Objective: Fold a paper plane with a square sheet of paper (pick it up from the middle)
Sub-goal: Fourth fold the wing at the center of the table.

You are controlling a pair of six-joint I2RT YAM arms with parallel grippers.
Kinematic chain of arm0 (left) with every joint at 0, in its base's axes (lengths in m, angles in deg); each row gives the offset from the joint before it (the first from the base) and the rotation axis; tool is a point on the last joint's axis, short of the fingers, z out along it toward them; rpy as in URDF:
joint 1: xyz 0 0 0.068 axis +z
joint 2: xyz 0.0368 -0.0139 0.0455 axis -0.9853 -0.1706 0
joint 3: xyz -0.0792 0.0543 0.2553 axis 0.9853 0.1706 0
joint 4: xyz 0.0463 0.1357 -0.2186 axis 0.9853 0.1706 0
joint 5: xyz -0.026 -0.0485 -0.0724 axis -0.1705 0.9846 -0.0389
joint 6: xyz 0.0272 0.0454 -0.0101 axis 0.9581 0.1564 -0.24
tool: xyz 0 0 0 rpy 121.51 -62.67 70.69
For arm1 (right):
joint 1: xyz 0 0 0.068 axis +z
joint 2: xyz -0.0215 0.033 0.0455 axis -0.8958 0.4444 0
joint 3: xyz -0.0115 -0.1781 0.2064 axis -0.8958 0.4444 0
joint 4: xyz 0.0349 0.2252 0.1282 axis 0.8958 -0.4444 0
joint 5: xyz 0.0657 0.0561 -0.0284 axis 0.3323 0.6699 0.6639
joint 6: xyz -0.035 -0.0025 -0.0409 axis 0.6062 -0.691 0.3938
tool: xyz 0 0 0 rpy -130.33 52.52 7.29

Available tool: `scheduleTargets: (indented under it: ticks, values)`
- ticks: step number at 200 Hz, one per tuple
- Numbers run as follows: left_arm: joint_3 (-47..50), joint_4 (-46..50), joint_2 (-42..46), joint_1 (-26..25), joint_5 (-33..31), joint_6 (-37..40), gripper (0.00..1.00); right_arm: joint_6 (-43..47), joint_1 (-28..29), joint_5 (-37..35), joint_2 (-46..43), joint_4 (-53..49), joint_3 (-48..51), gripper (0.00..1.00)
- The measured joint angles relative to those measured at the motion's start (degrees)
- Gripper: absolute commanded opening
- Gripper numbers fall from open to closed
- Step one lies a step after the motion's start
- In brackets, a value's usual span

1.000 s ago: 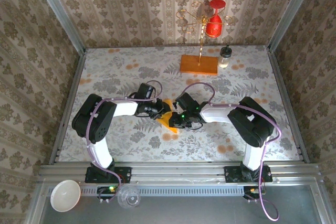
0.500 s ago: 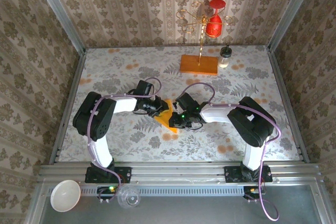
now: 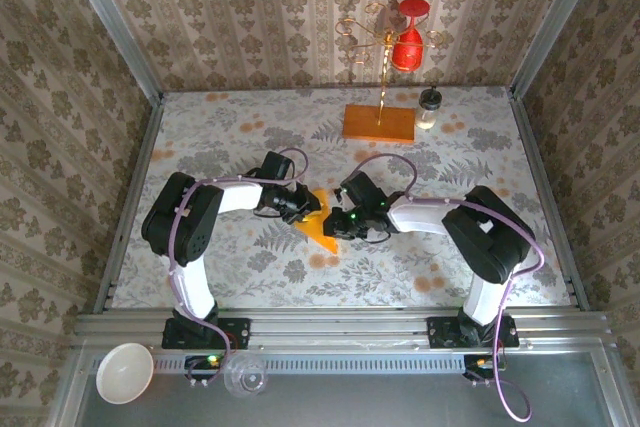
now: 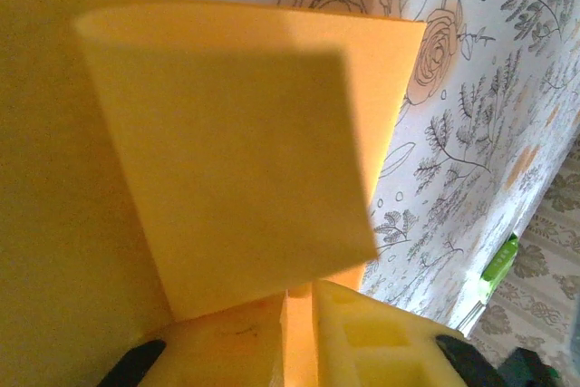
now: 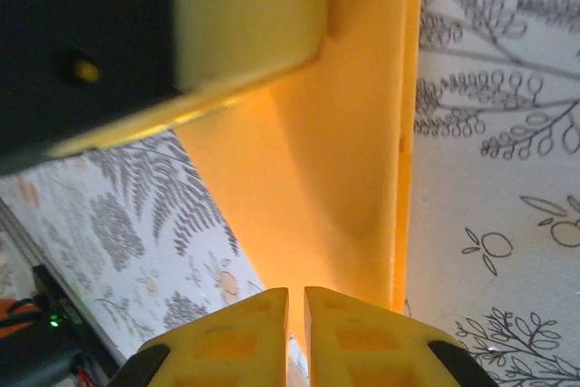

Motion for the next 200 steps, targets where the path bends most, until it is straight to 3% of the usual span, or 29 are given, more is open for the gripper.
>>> scheduleTargets:
  ticks: [200]
  values:
    - [-5.0, 9.0, -1.6, -1.2, -4.3, 0.3, 0.1, -0.9, -0.3, 2.3, 4.9, -2.0, -2.4, 0.12]
